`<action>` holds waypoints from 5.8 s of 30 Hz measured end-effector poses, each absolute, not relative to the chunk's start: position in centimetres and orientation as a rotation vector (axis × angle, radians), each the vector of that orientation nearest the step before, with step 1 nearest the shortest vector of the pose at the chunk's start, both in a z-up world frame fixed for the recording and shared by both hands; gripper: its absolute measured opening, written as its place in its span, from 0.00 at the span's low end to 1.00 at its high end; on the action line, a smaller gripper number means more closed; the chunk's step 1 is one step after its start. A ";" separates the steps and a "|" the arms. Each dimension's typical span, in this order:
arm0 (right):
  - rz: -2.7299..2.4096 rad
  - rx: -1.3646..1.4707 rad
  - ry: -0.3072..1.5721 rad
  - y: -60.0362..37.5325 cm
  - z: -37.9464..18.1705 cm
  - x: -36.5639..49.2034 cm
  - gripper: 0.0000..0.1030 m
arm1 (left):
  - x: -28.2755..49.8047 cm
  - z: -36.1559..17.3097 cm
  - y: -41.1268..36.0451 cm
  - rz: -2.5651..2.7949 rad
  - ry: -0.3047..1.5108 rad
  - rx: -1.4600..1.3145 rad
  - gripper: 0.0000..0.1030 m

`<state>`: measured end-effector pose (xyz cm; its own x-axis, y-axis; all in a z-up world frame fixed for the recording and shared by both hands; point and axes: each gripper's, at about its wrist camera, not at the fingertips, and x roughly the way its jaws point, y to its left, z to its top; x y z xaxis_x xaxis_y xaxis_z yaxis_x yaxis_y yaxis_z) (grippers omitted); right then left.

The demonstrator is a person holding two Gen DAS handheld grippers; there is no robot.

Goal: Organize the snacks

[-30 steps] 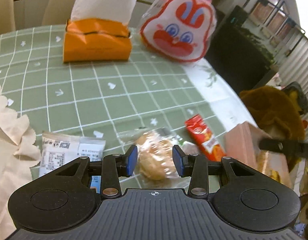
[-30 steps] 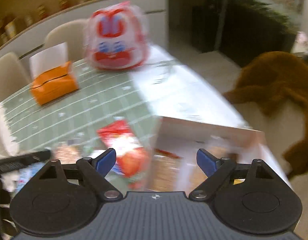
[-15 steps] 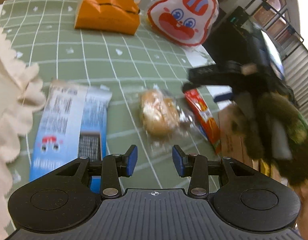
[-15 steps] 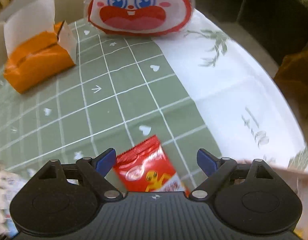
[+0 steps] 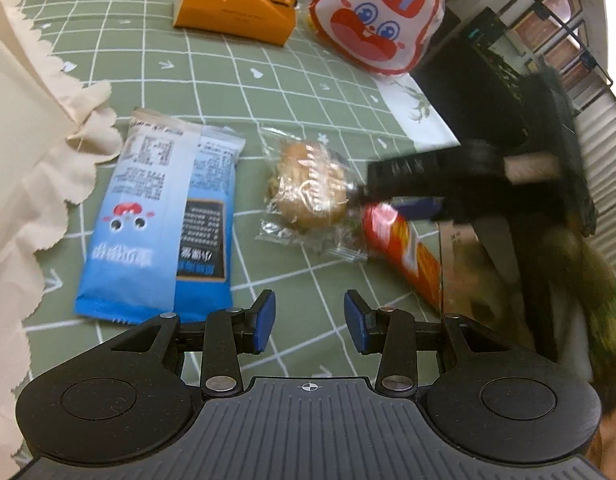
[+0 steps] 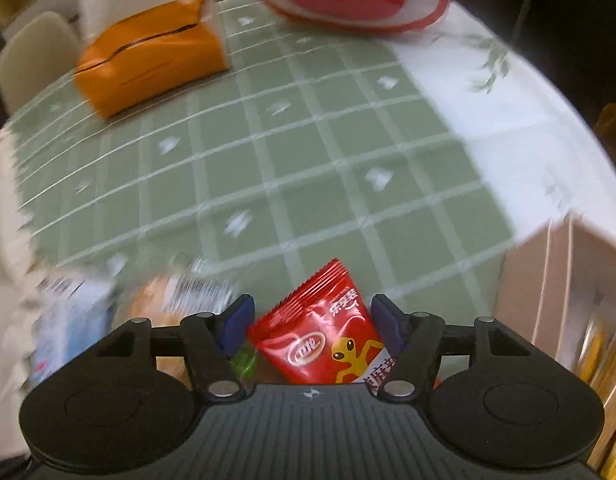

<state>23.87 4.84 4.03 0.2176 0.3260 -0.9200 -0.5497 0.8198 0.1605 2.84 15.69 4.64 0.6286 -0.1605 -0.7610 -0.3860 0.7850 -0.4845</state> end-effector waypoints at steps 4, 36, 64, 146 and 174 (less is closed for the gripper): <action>0.683 -0.135 1.260 3.1 4.4 19.9 0.50 | 1.8 4.8 15.4 0.159 0.908 -0.667 0.42; 0.376 -0.069 1.019 -16.4 2.2 5.5 0.86 | 1.8 4.8 3.0 -0.074 1.006 -0.231 0.40; 0.499 -0.201 0.954 -12.7 2.3 7.6 0.91 | -0.6 3.9 5.0 -0.054 1.051 -0.251 0.41; 0.462 -0.013 1.043 -16.5 2.3 2.0 0.93 | -2.9 3.8 3.0 -0.108 1.015 -0.156 0.43; 0.369 -0.052 0.933 -18.0 4.9 1.0 0.47 | -4.2 3.7 2.3 -0.088 0.995 -0.148 0.39</action>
<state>1.00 -18.00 4.90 0.5379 0.2877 -0.7924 -0.3327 0.9361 0.1141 -4.17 2.31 3.66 0.5418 -0.1411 -0.8286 0.0063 0.9865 -0.1638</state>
